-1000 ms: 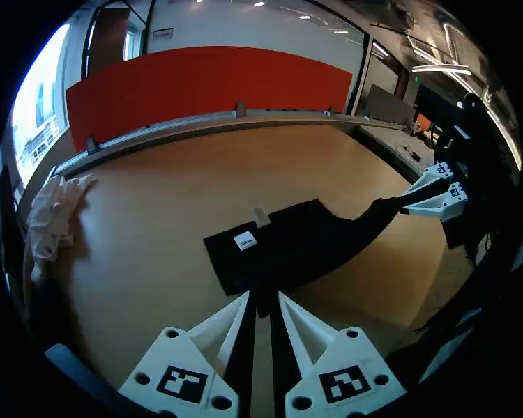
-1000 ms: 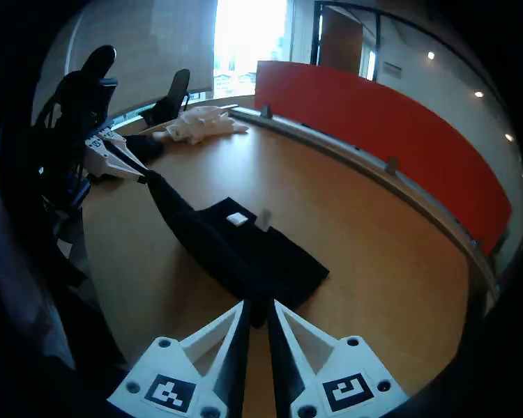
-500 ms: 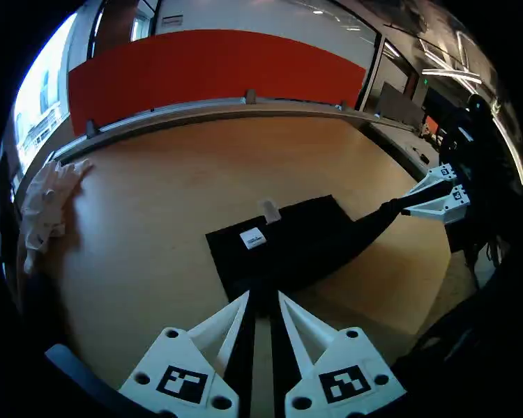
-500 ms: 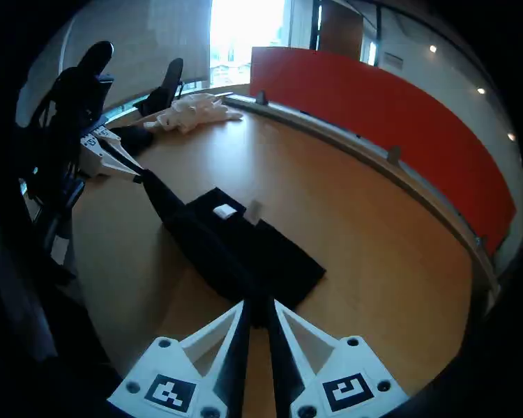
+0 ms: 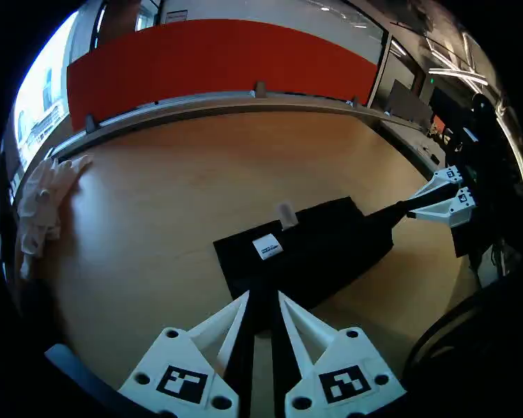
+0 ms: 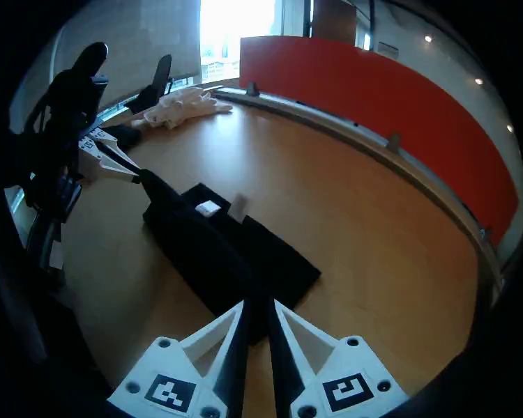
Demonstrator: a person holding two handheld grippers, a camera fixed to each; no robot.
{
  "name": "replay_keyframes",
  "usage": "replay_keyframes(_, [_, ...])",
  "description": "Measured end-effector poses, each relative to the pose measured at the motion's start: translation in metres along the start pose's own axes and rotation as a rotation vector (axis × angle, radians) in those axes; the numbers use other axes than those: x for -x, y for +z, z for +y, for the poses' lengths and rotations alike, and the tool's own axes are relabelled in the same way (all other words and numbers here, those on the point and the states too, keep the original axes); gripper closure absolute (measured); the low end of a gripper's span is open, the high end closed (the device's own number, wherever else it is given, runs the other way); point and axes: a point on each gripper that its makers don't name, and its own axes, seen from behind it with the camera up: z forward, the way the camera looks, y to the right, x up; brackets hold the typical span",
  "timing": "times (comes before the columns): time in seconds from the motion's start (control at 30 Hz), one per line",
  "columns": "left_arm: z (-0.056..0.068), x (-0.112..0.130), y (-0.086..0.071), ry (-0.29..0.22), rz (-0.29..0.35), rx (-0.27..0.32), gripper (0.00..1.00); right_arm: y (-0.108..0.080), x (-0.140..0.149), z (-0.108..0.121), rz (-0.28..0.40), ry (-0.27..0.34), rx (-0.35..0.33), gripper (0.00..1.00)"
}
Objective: Fold towel
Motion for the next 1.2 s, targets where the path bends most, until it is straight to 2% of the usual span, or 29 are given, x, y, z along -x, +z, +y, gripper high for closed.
replay_keyframes(0.6, [-0.012, 0.012, 0.041, 0.012, -0.053, -0.01, 0.87, 0.033, 0.021, 0.02, -0.053, 0.033, -0.004, 0.84])
replay_keyframes(0.97, [-0.025, 0.019, 0.07, 0.008, -0.069, -0.058, 0.82, 0.057, 0.032, 0.03, -0.07, 0.06, 0.03, 0.81])
replay_keyframes(1.03, [-0.028, 0.018, 0.072, 0.015, -0.069, -0.071, 0.76, 0.061, 0.034, 0.032, -0.073, 0.067, 0.037, 0.79])
replay_keyframes(1.2, [-0.036, 0.017, 0.075, 0.026, -0.068, -0.101, 0.64, 0.066, 0.037, 0.038, -0.08, 0.088, 0.062, 0.66])
